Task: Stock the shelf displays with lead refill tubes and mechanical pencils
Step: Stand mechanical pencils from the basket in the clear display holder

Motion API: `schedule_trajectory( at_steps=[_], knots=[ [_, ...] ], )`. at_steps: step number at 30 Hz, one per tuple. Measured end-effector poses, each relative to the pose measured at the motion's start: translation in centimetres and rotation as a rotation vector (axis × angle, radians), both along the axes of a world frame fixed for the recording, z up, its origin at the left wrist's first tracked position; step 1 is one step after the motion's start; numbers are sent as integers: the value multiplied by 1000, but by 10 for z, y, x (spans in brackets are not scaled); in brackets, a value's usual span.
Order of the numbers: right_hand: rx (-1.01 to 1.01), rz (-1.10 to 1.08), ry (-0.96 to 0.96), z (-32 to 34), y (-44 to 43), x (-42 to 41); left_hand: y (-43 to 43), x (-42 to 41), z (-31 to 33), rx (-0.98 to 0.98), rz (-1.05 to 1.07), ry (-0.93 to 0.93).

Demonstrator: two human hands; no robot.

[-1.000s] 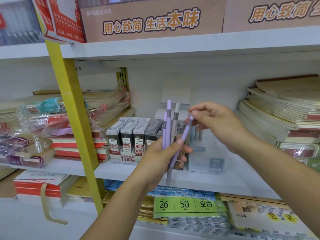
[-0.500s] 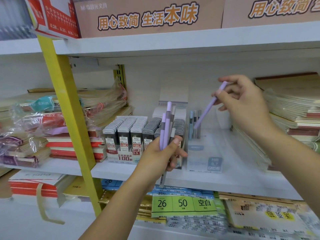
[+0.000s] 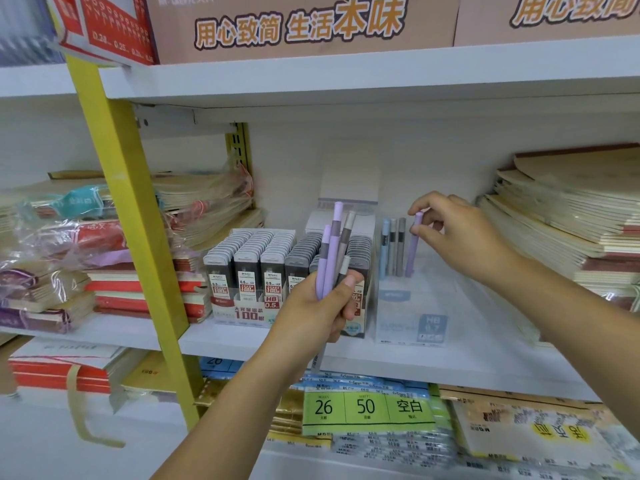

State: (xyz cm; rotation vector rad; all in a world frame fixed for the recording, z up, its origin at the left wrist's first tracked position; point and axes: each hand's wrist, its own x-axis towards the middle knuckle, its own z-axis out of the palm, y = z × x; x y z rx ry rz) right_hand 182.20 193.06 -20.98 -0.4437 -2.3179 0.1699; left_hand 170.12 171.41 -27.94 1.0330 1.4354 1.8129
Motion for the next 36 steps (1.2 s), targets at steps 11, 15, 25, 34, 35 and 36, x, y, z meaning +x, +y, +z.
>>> schedule_trajectory(
  at_steps=[11,15,25,34,35,36],
  knots=[
    [198,-221,-88,-1,-1,-8,-1,-1,-2,-3,-20,14],
    [177,-202,-39,4,-17,-2,-3,0,-3,-4,-31,23],
    [-732,427,195,10,-84,8,1,18,1,-21,-79,81],
    [-480,294,595,24,-49,30,-5,17,5,-37,-11,55],
    [-368,228,525,25,-44,30,-6,17,5,-36,-13,51],
    [-268,162,430,25,-39,30,-6,16,5,-36,-17,57]
  ],
)
